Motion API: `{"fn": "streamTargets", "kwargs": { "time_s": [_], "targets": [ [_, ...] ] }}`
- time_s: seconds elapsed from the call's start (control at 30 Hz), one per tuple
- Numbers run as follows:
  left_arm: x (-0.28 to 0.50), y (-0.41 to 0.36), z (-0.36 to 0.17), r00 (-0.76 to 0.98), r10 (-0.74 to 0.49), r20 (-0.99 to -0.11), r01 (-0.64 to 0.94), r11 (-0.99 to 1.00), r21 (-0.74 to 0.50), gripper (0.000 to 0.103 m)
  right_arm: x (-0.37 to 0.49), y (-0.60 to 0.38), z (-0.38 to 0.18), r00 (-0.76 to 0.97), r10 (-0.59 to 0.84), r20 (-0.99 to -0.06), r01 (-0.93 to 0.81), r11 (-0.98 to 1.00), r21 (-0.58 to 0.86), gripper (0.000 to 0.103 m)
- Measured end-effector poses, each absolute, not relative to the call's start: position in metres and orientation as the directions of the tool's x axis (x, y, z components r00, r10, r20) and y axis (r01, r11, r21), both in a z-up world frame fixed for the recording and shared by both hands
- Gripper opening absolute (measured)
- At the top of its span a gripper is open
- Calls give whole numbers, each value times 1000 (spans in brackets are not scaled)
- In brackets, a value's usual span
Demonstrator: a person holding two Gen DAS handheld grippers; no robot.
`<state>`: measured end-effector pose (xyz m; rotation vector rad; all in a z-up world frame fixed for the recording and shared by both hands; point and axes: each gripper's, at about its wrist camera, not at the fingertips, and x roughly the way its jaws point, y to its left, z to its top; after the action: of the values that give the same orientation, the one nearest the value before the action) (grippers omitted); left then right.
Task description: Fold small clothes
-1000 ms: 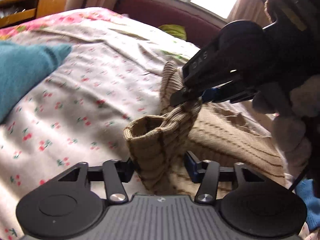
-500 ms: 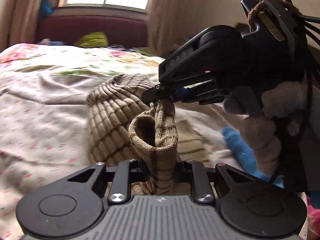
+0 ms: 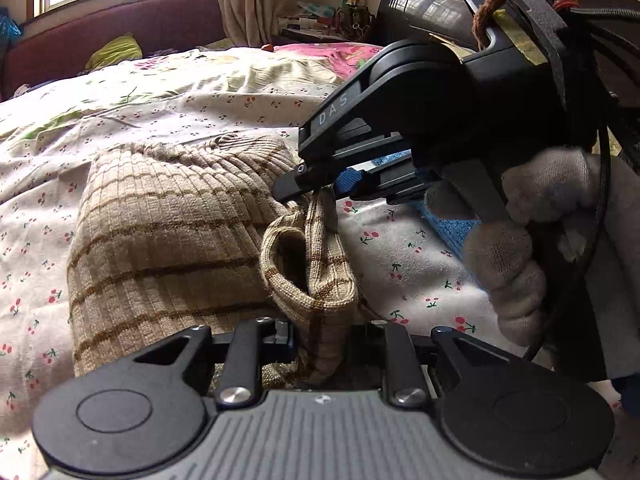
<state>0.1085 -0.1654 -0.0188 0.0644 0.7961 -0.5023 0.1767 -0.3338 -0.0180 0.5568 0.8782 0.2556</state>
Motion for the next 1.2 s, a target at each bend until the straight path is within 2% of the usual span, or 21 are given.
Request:
{"fn": "streamTargets", "kwargs": {
  "time_s": [0.03,0.1,0.23,0.33,0.43,0.53,0.73,0.83,1.03,1.07,1.1,1.13,1.2],
  "targets": [
    [108,-166,-17,590,-408,-697,458,880,-127,32,177,-336,-18,621,442,-648,16,819,574,19],
    [107,-170,-13,594,-410,-692,464,877,-121,32,179,-339,-19,622,464,-631,18,798,603,19],
    [106,-182,-9,599,-414,-685,486,869,-100,32,180,-340,-17,623,443,-645,12,819,574,19],
    [103,-189,-9,596,-417,-686,506,859,-83,33,179,-348,-15,629,433,-646,27,818,574,23],
    [97,-200,-17,565,-411,-716,558,829,-35,46,174,-360,-11,656,368,-659,71,839,539,24],
    [91,-206,-23,569,-406,-715,579,815,-3,51,165,-365,-4,670,359,-649,66,842,535,24],
    [80,-188,-13,536,-460,-708,588,805,-78,54,149,-353,13,702,376,-605,0,849,528,26],
    [73,-170,-8,525,-473,-707,594,799,-93,55,152,-336,6,656,409,-635,-43,860,509,34],
    [69,-146,4,539,-480,-692,568,814,-123,55,163,-322,-18,612,405,-679,5,857,516,36],
    [70,-143,5,551,-477,-685,564,818,-115,55,164,-324,-20,615,405,-677,13,853,522,35],
    [72,-142,6,562,-470,-681,557,823,-108,55,164,-326,-21,618,405,-674,18,849,528,30],
    [76,-141,6,568,-466,-679,550,828,-109,55,161,-329,-20,626,407,-666,18,846,533,13],
    [84,-136,7,583,-459,-670,525,843,-120,55,150,-334,-12,655,407,-637,-1,843,538,12]
  ]
}}
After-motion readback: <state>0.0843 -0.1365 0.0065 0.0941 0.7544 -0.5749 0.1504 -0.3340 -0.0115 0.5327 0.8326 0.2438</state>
